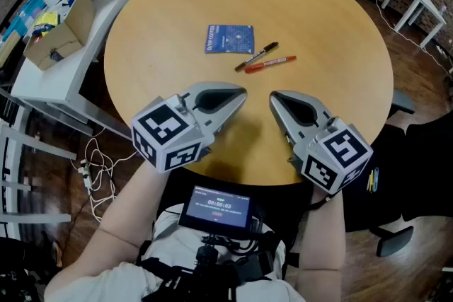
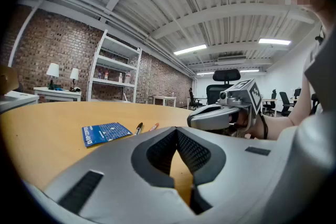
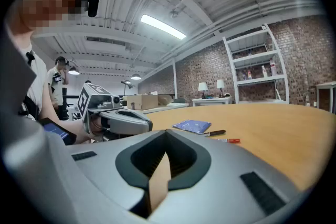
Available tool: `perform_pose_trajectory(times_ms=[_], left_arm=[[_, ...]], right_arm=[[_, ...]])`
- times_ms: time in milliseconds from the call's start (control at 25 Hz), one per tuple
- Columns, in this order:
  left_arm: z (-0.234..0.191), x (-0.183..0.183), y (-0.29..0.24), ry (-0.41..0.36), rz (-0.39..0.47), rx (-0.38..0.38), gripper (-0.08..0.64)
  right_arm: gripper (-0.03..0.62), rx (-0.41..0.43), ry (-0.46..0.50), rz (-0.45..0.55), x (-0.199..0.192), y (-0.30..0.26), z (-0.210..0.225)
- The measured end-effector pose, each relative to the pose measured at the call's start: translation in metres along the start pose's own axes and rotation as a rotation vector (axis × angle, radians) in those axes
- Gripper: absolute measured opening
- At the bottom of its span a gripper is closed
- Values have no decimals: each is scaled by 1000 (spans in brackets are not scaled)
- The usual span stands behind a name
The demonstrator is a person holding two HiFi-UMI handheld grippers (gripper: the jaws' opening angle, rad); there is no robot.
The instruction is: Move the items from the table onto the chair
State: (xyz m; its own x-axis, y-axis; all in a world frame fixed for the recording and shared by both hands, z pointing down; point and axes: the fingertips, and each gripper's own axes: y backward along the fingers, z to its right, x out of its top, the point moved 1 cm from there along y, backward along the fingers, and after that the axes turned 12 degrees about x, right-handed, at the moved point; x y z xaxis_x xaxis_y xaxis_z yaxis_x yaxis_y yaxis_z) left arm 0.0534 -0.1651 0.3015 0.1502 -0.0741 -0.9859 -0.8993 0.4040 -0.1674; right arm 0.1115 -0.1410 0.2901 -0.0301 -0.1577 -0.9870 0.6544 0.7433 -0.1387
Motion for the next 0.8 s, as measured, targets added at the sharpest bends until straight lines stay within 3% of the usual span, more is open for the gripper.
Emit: perform_pose_trajectory(times_ms=[320, 520, 680, 800], left_arm=[[1, -4, 5, -4, -12, -1, 2], [3, -6, 4, -26, -21, -19, 2], [11, -2, 4, -15, -28, -41, 2], [11, 1, 4, -4, -15, -31, 2]], right_arm=[[8, 14, -17, 0, -5, -2, -7], [8, 107, -9, -68, -15, -10, -14], [8, 105, 181, -154, 0, -3, 2], [9, 120, 393, -335, 20, -1, 19]])
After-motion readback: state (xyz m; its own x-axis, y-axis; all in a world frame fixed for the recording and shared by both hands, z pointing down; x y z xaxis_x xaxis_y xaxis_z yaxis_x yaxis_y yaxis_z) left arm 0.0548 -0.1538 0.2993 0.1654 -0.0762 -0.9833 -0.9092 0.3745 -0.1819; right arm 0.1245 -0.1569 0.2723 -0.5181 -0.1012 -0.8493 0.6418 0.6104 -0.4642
